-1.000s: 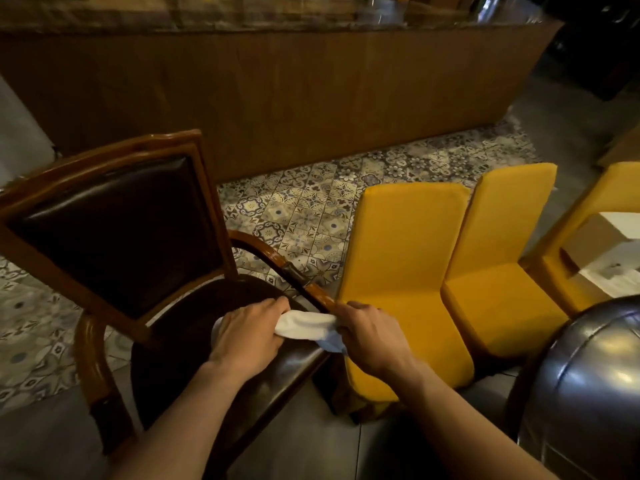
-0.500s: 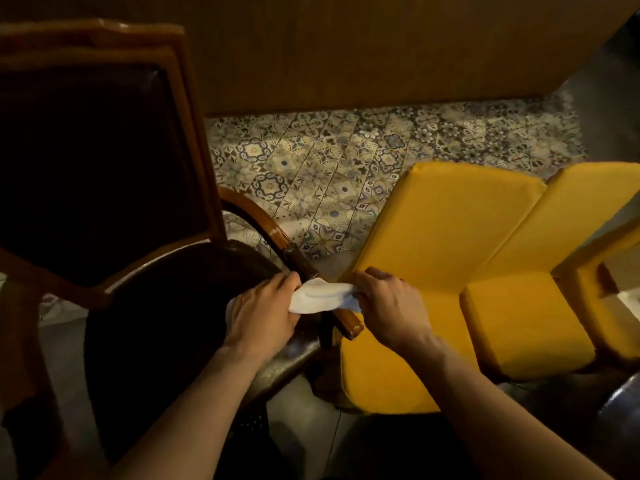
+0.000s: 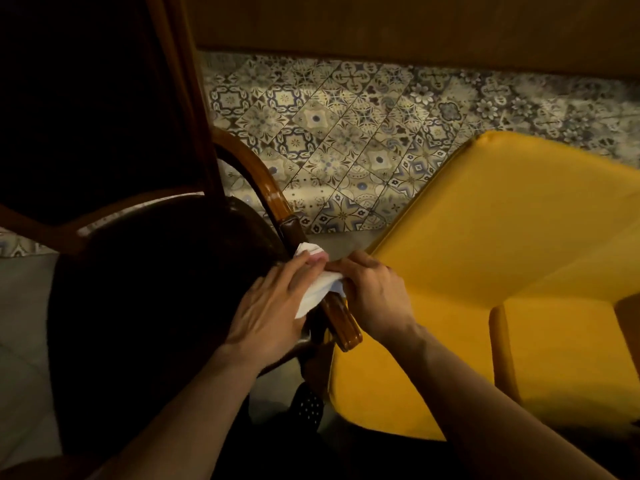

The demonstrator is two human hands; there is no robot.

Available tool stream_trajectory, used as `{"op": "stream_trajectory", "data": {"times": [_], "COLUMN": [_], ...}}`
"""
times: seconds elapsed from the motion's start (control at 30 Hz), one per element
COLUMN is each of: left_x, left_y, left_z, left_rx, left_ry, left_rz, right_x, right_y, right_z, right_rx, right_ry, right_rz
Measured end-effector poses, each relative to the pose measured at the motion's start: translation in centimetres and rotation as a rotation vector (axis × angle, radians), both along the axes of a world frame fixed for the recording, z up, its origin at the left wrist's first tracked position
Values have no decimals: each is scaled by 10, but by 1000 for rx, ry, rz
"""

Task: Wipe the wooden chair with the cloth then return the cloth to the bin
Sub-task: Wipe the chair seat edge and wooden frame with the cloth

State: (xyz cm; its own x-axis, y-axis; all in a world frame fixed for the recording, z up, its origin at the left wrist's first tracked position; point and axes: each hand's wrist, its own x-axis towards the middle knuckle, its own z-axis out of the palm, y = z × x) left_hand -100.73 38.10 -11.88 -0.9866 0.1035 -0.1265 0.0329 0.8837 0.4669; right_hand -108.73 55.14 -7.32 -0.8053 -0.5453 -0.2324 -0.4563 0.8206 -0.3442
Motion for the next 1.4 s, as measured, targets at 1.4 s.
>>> {"op": "stream_trajectory", "data": {"times": [1.4], "left_x": [39], "left_y": [103], "left_z": [-67], "left_rx": [183], "left_ry": [171], "left_rz": [109], "right_x": [-140], "right_y": [-37], "right_z": [-74], "right_rx": [196], "right_ry": [159], "right_rz": [1007]}}
